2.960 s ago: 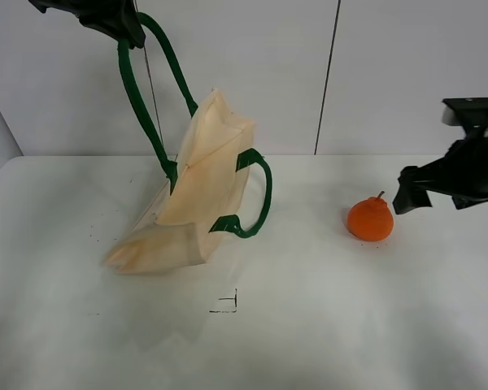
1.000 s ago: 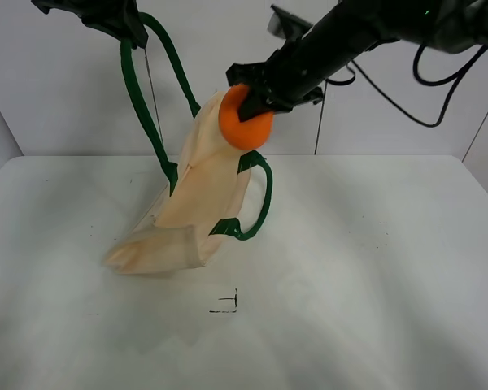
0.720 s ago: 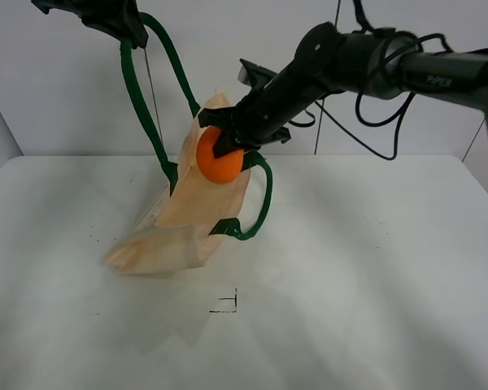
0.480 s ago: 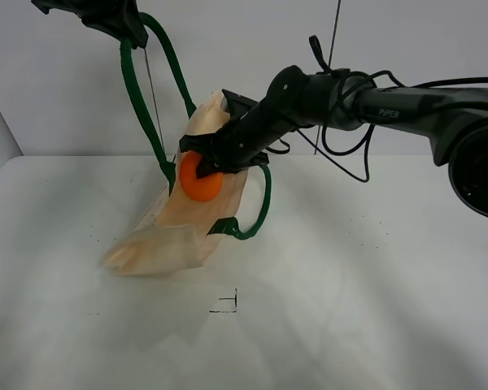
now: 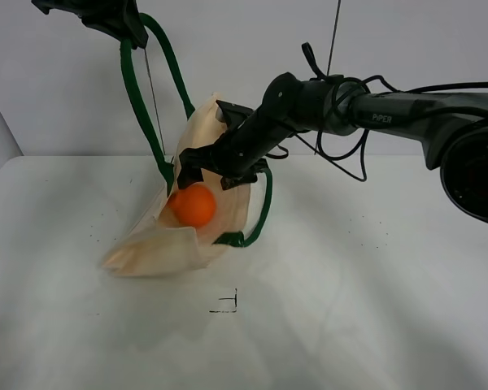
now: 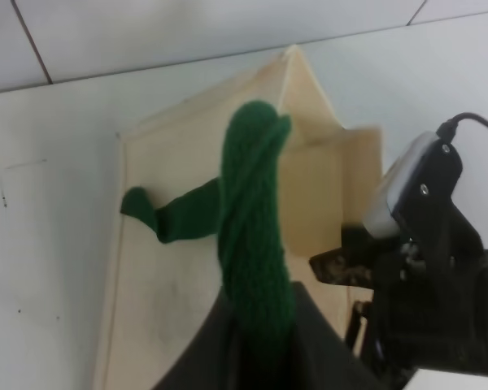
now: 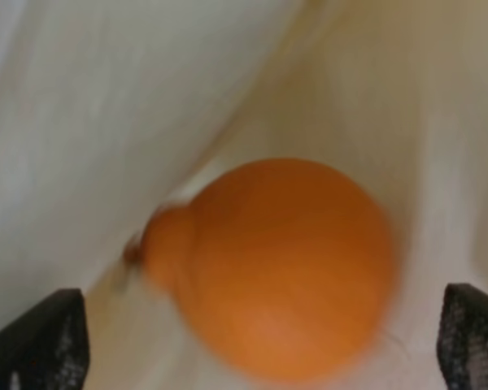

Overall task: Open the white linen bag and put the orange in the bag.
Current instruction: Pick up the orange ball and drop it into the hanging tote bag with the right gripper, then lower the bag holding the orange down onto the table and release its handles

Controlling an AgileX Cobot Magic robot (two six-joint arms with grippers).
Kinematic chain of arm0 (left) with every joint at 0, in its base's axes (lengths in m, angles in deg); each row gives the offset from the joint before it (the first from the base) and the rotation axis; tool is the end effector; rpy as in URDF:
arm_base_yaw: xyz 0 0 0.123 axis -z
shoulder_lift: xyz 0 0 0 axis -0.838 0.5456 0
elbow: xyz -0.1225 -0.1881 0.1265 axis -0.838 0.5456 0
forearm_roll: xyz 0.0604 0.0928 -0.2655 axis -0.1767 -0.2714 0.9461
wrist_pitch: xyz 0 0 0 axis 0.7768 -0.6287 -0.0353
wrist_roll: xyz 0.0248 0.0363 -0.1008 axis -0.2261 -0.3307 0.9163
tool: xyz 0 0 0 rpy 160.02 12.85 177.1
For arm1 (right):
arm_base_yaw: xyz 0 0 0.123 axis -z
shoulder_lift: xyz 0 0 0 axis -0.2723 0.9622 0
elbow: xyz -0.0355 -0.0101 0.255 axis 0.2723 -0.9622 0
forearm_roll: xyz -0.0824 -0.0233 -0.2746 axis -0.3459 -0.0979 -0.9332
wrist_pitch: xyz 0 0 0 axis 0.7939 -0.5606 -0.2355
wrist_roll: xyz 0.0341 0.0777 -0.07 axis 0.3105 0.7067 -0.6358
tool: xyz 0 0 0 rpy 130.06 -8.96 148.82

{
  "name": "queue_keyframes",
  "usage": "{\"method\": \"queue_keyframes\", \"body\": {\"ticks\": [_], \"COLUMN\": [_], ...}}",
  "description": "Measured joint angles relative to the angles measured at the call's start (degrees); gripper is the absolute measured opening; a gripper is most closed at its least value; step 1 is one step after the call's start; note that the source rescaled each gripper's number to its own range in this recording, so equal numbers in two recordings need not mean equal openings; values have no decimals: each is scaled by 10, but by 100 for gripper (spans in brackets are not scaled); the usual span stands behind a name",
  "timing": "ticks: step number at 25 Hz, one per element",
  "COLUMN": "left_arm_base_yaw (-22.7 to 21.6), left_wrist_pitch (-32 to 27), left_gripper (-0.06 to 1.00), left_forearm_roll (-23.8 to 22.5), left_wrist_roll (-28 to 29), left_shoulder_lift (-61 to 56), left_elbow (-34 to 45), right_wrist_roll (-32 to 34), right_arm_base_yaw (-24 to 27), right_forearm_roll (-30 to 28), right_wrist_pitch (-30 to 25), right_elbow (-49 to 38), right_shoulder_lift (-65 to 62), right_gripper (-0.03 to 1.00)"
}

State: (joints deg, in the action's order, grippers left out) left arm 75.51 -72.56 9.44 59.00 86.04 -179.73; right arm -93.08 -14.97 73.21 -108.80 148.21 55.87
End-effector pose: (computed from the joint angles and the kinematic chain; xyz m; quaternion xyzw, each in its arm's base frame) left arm 0.4208 -0.1474 0.4053 0.0871 0.9202 -0.1139 0.3643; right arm 0.4290 0.3024 0.1361 -0.1777 0.9275 0.2732 0.1832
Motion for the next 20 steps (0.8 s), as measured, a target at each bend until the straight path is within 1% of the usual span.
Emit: {"method": "queue_keyframes", "body": {"ticks": [3,8,9,10,13,16,20], "left_arm_base_yaw": [0,0,0,0,0,0,0], "left_wrist_pitch": [0,0,0,0,0,0,0], "left_gripper": [0,0,0,0,0,0,0], "left_forearm_roll": [0,0,0,0,0,0,0], "left_wrist_roll": [0,0,0,0,0,0,0], "left_shoulder_lift": [1,1,1,1,1,1,1], "left_elbow": [0,0,0,0,0,0,0], "right_wrist_roll": [22,111,124,132,138,133,118], "right_arm_base_yaw": [-1,-2,1,6,31,68,141], "right_forearm_roll": [-84,-255,-283,-298,-306,-306,-307], "right_wrist_pitch": [-47,-136,-151,-163,-181,-183,-196], "right_elbow": [0,2,3,3,3,3,3], "right_shoulder_lift": [-28,-82,-85,-86,-84,-84,-84], "right_gripper": [100,100,100,100,100,100,100]}}
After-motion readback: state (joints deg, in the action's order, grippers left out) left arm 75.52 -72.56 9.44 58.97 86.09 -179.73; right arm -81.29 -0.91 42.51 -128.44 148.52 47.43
